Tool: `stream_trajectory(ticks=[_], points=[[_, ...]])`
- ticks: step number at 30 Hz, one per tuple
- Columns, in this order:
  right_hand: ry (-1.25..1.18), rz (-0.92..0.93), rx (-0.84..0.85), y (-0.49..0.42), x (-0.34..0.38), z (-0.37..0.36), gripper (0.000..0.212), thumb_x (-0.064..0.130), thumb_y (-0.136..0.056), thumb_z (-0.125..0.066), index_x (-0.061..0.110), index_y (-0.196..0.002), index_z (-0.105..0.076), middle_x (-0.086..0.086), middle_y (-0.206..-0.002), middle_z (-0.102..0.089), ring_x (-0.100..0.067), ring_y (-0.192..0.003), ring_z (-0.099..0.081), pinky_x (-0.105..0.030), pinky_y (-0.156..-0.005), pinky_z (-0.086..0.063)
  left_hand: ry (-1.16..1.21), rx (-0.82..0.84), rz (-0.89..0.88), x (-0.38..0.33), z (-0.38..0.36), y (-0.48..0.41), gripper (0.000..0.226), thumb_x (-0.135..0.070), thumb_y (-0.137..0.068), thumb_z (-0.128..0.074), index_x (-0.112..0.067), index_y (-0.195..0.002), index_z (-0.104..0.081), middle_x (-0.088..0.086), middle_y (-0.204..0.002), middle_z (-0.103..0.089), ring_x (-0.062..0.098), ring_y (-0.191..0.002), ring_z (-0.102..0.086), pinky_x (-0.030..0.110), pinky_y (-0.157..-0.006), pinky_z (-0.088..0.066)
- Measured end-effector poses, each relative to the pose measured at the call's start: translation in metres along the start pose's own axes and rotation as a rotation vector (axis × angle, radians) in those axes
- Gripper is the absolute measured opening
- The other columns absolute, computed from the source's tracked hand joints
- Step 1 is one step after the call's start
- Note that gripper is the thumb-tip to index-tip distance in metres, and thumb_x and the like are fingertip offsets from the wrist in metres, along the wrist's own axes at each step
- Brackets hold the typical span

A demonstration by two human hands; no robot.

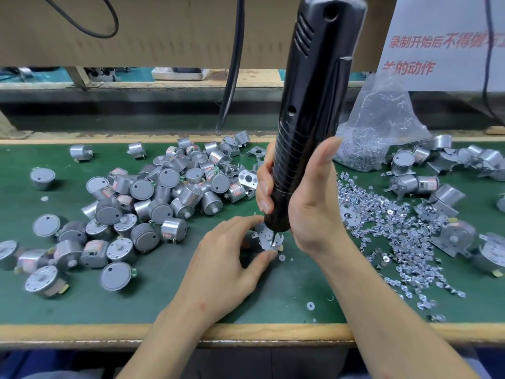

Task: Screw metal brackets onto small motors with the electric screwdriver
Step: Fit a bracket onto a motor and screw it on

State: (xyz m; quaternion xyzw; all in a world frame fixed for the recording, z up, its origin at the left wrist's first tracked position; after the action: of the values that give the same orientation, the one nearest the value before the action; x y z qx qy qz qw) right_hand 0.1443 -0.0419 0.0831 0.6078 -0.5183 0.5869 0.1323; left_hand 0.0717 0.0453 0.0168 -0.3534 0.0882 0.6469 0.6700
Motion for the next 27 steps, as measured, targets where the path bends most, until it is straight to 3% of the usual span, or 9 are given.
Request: stream_trajectory(ticks=[11,16,21,27], points=[[0.037,-0.018,0.015,0.0014,-0.005,-0.003,0.07,0.094,-0.068,-0.042,0.026,-0.069,-0.057,0.004,-0.056,-0.053,-0.018,-0.041,-0.043,-0.031,-0.048,-0.035,-0.037,0.015,0.012,0.0003,-0.0031,-0.0007,0.043,-0.046,-0.081,-0.074,-0.028,-0.118,-0.061,-0.024,-0.09,-0.051,0.006,-0.083,-0.047,0.025,-0.075,-0.041],[0.025,-0.039,0.019,0.0023,-0.0073,-0.003,0.072,0.096,-0.067,-0.043,0.026,-0.067,-0.056,0.002,-0.055,-0.051,-0.019,-0.04,-0.041,-0.032,-0.047,-0.035,-0.069,-0.01,0.013,-0.0006,-0.0044,-0.0015,0.034,-0.04,-0.084,-0.073,-0.026,-0.111,-0.058,-0.022,-0.083,-0.044,0.01,-0.079,-0.041,0.028,-0.069,-0.036],[0.01,-0.064,0.034,0.0047,-0.0094,-0.0031,0.075,0.097,-0.065,-0.047,0.023,-0.066,-0.055,0.0,-0.053,-0.049,-0.02,-0.039,-0.039,-0.032,-0.045,-0.033,-0.081,-0.018,0.011,-0.0033,-0.0044,-0.0017,0.03,-0.04,-0.084,-0.072,-0.025,-0.106,-0.058,-0.015,-0.091,-0.059,0.015,-0.085,-0.048,0.035,-0.073,-0.042],[0.022,-0.077,0.008,0.0046,-0.009,-0.0033,0.072,0.098,-0.064,-0.048,0.026,-0.064,-0.057,0.001,-0.051,-0.048,-0.019,-0.038,-0.038,-0.035,-0.044,-0.032,-0.084,-0.028,0.022,-0.0044,-0.0038,-0.0014,0.027,-0.038,-0.083,-0.073,-0.025,-0.101,-0.058,-0.015,-0.083,-0.055,0.015,-0.082,-0.049,0.032,-0.07,-0.04]])
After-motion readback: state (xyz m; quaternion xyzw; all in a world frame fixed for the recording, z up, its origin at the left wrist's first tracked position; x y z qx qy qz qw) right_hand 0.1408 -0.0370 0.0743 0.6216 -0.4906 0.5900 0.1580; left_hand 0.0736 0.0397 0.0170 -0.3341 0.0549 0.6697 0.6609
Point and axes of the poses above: each hand's wrist, its own y-axis away from the middle knuckle, its own z-axis out of the back of the hand, x = y × z, the point moved 6 cm from there along -y, towards the middle knuckle
